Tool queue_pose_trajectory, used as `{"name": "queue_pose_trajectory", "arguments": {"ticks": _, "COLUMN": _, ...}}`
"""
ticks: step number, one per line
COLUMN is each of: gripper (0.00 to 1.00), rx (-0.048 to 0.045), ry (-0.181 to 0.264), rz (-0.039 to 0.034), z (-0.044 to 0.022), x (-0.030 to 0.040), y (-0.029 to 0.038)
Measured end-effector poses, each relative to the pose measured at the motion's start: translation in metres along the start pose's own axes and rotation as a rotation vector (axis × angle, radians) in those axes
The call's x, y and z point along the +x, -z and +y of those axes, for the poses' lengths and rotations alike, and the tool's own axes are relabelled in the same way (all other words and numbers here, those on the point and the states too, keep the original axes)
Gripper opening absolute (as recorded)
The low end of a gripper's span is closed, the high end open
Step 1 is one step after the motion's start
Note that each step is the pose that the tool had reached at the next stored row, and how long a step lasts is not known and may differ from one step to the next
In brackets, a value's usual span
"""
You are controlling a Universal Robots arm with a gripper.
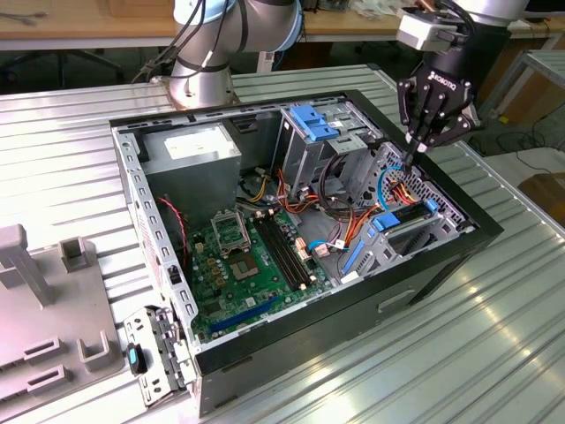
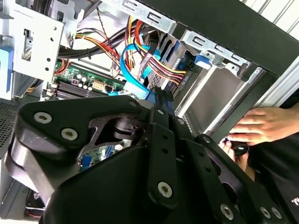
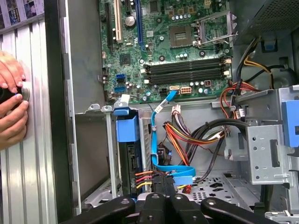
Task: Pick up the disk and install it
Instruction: 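Insert the second disk wire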
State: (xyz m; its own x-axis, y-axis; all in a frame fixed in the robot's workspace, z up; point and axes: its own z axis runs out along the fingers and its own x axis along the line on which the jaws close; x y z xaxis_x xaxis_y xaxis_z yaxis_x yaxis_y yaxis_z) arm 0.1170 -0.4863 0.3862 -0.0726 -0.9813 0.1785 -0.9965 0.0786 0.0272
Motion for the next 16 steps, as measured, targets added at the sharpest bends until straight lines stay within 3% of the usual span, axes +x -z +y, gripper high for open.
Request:
{"name": "queue_pose_trajectory", "arguments": {"ticks": 7, "gripper": 0.12, "rx": 0.0004, "ry": 0.000, "rz": 0.0056, "z": 0.0000, "x": -0.0001, "y": -0.0007}}
{"name": "queue_pose_trajectory", "arguments": {"ticks": 9, "gripper": 0.24, "rx": 0.0014, "ry": -0.001, "rz": 0.0183, "z": 0.0000, "x": -0.0002, "y": -0.0008}}
{"name": "queue_pose_trajectory", "arguments": {"ticks": 12, "gripper": 0.24, "rx": 0.0026, "ry": -0.001, "rz": 0.0363, "z": -0.0001, "x": -0.0002, "y": -0.0014}}
{"name": "queue_pose_trajectory", "arguments": {"ticks": 14, "gripper": 0.24, "rx": 0.0046, "ry": -0.003, "rz": 0.0632, "z": -0.0001, "x": -0.0006, "y": -0.0034}}
{"name": "queue_pose_trajectory", "arguments": {"ticks": 16, "gripper": 0.24, "rx": 0.0058, "ry": -0.003, "rz": 0.0800, "z": -0.0001, "x": -0.0008, "y": -0.0044}}
